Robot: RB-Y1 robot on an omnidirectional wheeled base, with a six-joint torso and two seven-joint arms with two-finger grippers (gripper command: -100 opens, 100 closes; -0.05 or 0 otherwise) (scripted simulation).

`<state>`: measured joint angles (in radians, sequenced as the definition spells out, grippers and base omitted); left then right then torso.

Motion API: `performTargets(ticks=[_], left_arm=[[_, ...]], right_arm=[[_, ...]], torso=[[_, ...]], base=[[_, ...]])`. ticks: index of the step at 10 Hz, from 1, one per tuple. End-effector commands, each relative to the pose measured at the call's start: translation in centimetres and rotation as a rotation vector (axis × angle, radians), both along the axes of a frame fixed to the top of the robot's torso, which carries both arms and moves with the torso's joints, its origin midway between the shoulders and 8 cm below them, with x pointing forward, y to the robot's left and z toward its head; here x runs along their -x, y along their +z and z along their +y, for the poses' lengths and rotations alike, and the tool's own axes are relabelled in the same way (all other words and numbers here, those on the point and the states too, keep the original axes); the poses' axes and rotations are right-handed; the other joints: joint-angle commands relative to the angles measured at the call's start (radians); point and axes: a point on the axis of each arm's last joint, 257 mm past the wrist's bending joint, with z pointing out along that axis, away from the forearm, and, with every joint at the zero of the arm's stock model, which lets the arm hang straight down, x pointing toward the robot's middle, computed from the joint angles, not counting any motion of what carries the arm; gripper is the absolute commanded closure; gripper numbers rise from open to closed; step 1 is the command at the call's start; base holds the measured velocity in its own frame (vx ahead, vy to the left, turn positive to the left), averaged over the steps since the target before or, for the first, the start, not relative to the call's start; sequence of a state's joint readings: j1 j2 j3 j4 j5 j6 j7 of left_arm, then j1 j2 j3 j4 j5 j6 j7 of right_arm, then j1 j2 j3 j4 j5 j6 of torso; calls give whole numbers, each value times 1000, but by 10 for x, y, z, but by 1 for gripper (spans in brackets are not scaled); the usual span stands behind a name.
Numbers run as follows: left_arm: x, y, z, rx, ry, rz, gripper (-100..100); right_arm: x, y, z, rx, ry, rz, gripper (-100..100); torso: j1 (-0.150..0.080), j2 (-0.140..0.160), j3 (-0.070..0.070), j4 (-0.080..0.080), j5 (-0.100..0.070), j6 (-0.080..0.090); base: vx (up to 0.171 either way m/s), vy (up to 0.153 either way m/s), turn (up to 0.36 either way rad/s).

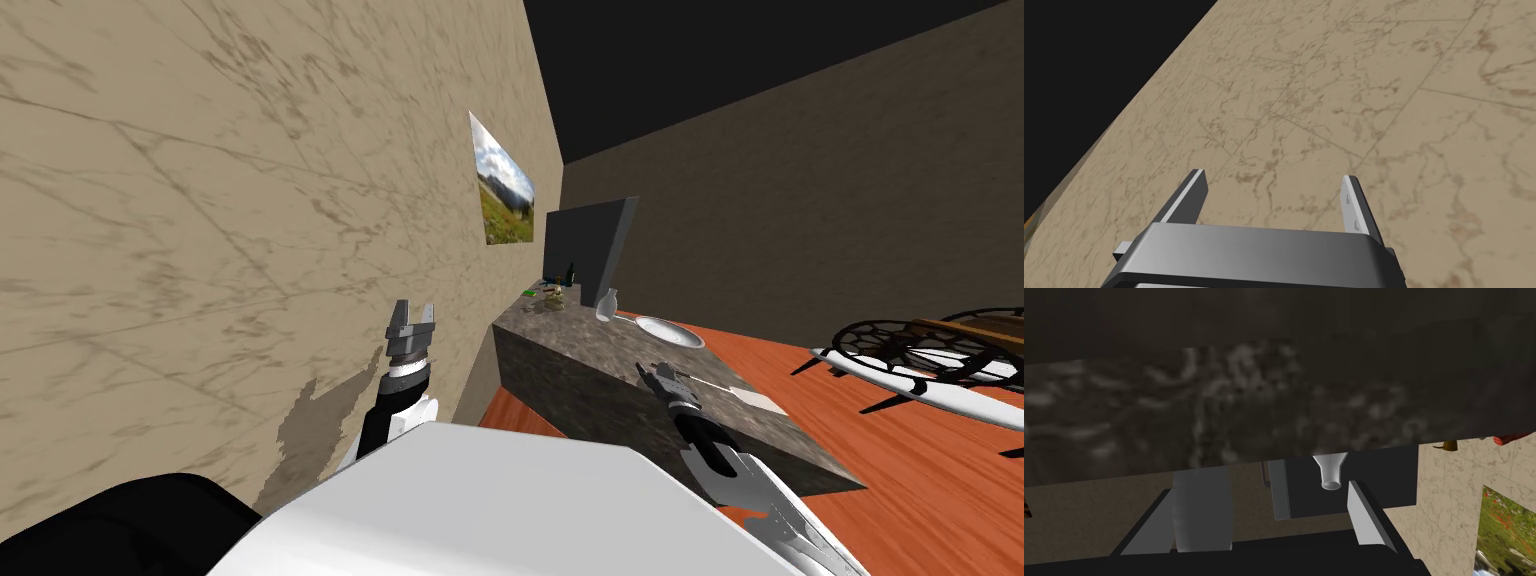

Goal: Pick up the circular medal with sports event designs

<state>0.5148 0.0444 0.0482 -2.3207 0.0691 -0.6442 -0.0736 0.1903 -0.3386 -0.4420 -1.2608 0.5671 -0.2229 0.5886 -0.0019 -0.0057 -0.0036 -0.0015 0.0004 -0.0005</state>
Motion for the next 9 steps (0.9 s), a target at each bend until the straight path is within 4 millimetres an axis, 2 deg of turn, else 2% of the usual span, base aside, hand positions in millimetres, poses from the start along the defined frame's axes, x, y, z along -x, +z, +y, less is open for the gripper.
performTargets(ticks=[1,2,3,4,5,7,8,9], left_arm=[[0,0,0,0,0,0,0],[0,0,0,0,0,0,0],[0,0,0,0,0,0,0],[0,0,0,0,0,0,0],[0,0,0,0,0,0,0],[0,0,0,0,0,0,0],[0,0,0,0,0,0,0],[0,0,0,0,0,0,0]], right_arm=[[-5,-8,0,-9,14,15,-100],[-29,12,4,13,69,-19,-100],[-24,-3,0,-2,55,6,-100],[-21,-8,-2,-7,50,16,-100],[-44,10,-1,13,99,-12,-100],[-37,-5,-5,-2,84,16,-100],[-57,16,-4,23,131,-14,-100],[-54,6,-8,10,120,4,-100]], torso=[[0,0,0,0,0,0],[1,0,0,0,0,0],[2,-1,-1,0,1,0],[2,-1,-1,0,0,-1],[-1,0,0,0,0,-1],[1,0,0,0,0,-1],[-1,0,0,0,0,-1],[0,0,0,0,0,0]], base=[[32,59,-178],[36,87,-257],[39,78,-131],[24,32,14],[28,46,-251],[17,48,-62],[22,48,-280],[29,64,-144]])
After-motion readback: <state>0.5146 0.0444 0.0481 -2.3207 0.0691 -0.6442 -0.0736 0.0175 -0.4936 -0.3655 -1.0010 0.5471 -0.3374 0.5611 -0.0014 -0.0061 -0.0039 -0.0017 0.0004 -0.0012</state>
